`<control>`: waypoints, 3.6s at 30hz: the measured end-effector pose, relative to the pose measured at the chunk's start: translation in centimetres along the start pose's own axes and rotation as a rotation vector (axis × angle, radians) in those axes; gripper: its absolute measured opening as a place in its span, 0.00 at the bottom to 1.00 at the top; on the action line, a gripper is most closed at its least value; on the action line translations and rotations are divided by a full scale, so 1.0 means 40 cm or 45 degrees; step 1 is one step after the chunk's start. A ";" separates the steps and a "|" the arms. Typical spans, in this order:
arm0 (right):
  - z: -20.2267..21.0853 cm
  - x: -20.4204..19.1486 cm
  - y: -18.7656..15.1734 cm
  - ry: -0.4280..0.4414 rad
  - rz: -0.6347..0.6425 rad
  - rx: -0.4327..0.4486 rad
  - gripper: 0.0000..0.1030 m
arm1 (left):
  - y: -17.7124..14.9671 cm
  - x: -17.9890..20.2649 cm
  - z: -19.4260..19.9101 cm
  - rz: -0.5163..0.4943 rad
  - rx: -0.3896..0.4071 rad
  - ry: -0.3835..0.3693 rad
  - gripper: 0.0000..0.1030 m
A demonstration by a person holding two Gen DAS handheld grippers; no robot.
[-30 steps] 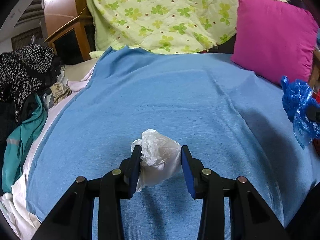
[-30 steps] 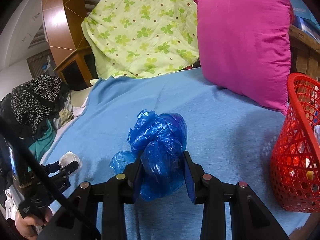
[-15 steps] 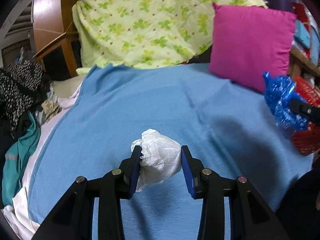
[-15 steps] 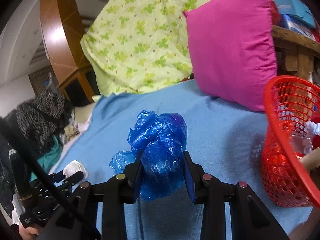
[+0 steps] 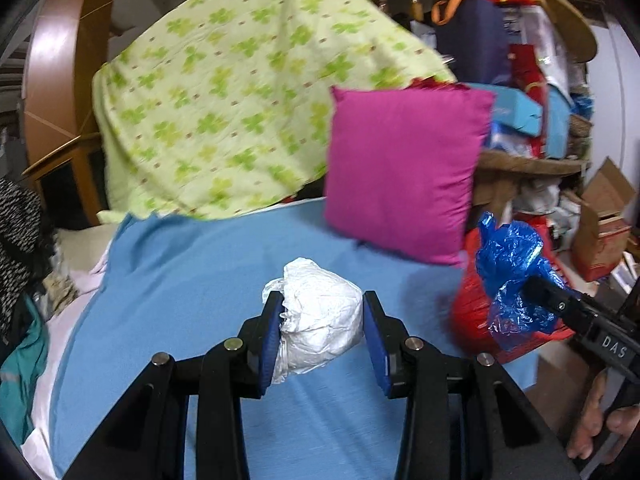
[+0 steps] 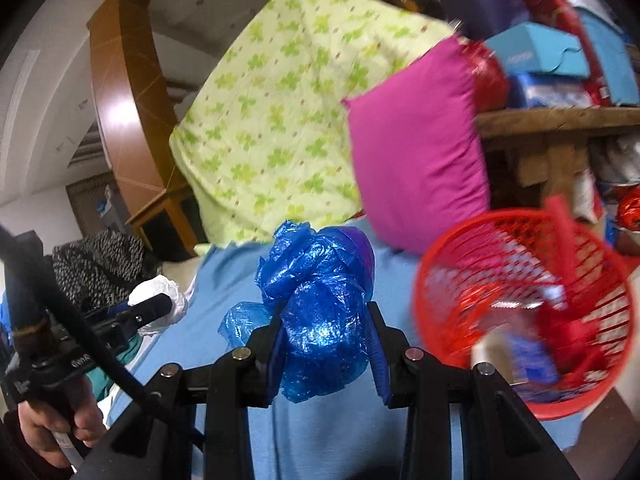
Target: Collect trash
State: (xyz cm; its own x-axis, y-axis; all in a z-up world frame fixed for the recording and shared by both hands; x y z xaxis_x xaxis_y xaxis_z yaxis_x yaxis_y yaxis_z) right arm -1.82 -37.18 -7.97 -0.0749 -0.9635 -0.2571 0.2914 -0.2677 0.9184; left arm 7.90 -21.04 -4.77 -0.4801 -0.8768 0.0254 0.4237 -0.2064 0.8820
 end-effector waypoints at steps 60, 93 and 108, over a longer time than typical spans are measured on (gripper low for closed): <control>0.247 0.231 0.145 -0.211 -0.042 0.078 0.63 | 0.084 0.241 0.073 -0.162 0.046 0.049 0.91; 0.430 -0.042 0.137 -0.370 0.168 -0.012 0.69 | 0.089 0.101 0.357 -0.054 0.160 0.187 0.91; 0.470 -0.064 0.143 -0.400 0.204 0.002 0.69 | 0.105 0.123 0.419 -0.077 0.210 0.169 0.91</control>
State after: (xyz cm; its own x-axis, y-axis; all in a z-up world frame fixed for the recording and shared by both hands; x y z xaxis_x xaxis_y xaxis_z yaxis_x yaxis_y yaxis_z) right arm -17.89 -36.36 3.60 -0.3181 -0.9481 -0.0044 0.3221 -0.1125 0.9400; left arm -5.56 -18.94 6.93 -0.3909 -0.9167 -0.0827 0.2608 -0.1964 0.9452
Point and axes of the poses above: each gripper's, at about its wrist camera, not at the fingertips, and z roughly against the way its jaws point, x to its right, y to its top, the point moved 7 cm from there along -z, roughly the way its jaws point, and after that the axes turned 5 degrees about z, right-handed, at the moved point
